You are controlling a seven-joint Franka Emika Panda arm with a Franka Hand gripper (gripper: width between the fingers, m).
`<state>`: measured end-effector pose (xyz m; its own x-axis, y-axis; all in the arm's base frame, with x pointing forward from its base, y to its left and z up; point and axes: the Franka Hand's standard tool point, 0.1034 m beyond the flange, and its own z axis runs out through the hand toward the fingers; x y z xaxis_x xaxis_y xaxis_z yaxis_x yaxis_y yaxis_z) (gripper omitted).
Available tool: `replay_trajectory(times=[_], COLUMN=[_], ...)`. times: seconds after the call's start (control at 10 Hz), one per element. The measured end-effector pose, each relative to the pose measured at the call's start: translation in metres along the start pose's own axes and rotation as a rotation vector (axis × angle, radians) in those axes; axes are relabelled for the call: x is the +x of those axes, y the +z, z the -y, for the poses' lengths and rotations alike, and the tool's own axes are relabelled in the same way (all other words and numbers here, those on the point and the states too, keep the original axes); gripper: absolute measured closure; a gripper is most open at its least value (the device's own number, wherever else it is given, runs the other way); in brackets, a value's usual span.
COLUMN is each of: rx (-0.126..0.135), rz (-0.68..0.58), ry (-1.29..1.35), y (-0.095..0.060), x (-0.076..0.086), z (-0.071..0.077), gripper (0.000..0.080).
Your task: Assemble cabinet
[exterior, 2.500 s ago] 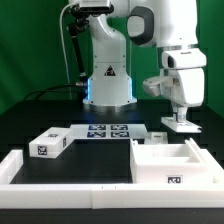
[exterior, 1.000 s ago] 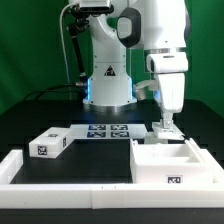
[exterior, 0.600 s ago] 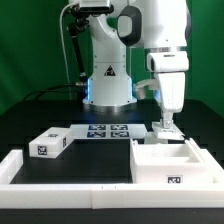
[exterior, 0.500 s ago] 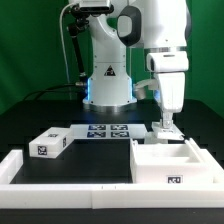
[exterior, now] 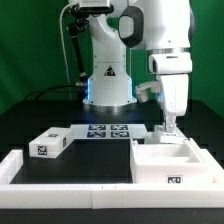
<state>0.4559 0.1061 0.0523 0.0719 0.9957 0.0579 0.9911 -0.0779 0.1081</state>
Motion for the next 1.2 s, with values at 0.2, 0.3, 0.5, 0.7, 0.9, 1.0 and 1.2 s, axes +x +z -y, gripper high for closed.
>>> replay_trajectory(times=[0.2, 0.3, 0.5, 0.7, 0.9, 1.0, 1.2], rx=[0.001, 0.001, 0.003, 0.000, 0.013, 0.014, 0.014], rz=[0.000, 0.000, 0.006, 0.004, 0.011, 0.011, 0.011], ry=[0.000, 0.000, 0.002, 0.001, -0.032, -0.035, -0.038], y=[0.000, 0.000, -0.001, 0.001, 0.003, 0.003, 0.003], x=[0.000, 0.000, 0.000, 0.000, -0.005, -0.005, -0.005], z=[0.000, 0.000, -0.007, -0.013, -0.015, -0.015, -0.015], gripper=[0.0729, 0.0729, 0.0729, 0.0729, 0.0729, 0.0729, 0.0729])
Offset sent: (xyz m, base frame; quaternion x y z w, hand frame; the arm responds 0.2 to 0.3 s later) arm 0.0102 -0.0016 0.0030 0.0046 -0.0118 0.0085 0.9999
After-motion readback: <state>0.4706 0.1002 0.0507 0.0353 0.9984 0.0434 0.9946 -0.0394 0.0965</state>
